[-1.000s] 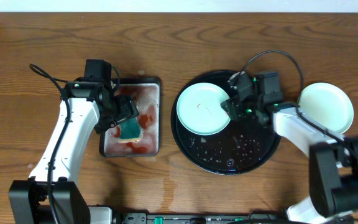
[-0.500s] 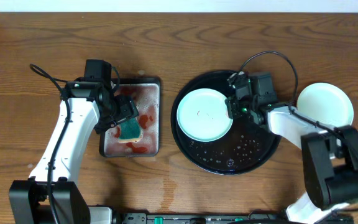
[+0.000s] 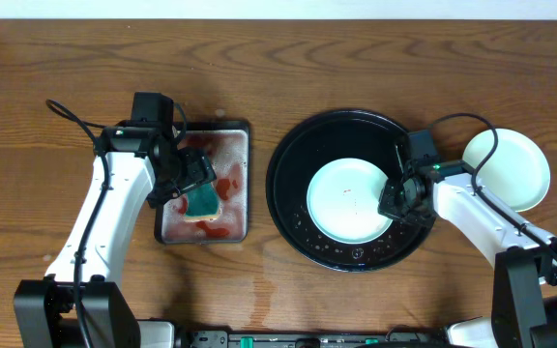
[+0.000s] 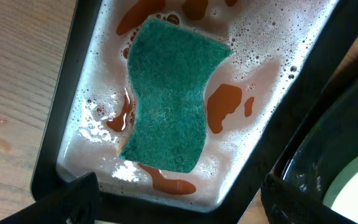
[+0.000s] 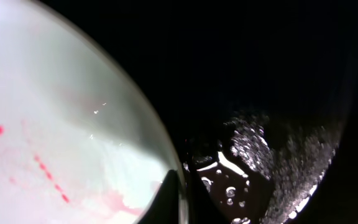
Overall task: Clean dirty plates on tray and stack at the side
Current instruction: 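Move right gripper back and pull the rear mint plate forward, then grasp the green sponge with the left gripper and lift it, then scrub the second mint plate with the sponge, right gripper holding its rim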
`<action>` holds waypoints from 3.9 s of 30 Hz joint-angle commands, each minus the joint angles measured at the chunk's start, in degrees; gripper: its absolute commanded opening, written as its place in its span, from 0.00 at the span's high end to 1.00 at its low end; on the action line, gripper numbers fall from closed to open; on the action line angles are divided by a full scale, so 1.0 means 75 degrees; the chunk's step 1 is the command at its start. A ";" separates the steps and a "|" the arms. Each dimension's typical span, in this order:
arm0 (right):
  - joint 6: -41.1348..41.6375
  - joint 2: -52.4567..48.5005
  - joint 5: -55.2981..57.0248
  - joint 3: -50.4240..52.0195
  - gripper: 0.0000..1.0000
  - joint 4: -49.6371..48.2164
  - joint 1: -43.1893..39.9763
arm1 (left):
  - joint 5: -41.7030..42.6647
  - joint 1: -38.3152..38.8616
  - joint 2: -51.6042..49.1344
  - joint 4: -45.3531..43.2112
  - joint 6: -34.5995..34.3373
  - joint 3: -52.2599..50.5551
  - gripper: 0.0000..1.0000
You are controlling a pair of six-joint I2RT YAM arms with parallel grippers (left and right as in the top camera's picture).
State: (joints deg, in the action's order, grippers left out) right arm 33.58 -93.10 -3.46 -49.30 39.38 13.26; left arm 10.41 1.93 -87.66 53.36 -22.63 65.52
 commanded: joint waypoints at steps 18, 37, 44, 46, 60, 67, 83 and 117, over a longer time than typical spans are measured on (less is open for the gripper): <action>-0.3975 0.2661 -0.1349 -0.1008 0.60 0.0192 -0.0026 | -0.0175 -0.0026 -0.0035 -0.0102 -0.0207 0.0029 0.04; -0.3101 0.2812 -0.1515 -0.1005 0.60 0.0799 -0.0038 | -0.0592 -0.0026 -0.1754 -0.2358 -0.0181 -0.1373 0.81; -0.2640 0.2812 -0.1139 -0.1005 0.65 0.1128 -0.0207 | -0.0595 -0.0026 -0.1719 -0.2168 0.0038 -0.1189 0.93; -0.2509 0.2809 -0.1049 -0.1003 0.66 0.1218 -0.0361 | -0.0592 -0.0026 -0.1620 -0.1950 0.0050 -0.1029 0.92; -0.4229 0.1393 -0.3258 -0.0973 0.61 0.1239 -0.1405 | -0.0589 0.0428 -0.0498 -0.0595 0.0533 -0.0038 0.92; -0.4503 -0.0073 -0.3086 -0.0973 0.59 0.1035 -0.1411 | -0.0437 0.0673 0.0047 -0.0434 0.0530 0.0204 0.93; -0.4030 -0.0286 -0.1716 -0.0956 0.56 0.0455 -0.1478 | 0.0163 0.0679 0.0545 -0.0286 0.0527 0.0219 0.92; -0.3622 -0.0918 -0.2401 0.0050 0.99 -0.0994 -0.1454 | 0.1553 0.6009 -0.2084 -0.4858 -0.3025 0.0309 0.93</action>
State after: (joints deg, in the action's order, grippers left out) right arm 5.65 -98.65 -21.43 -50.17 31.86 2.24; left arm 20.29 45.17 -100.20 18.74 -42.57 66.70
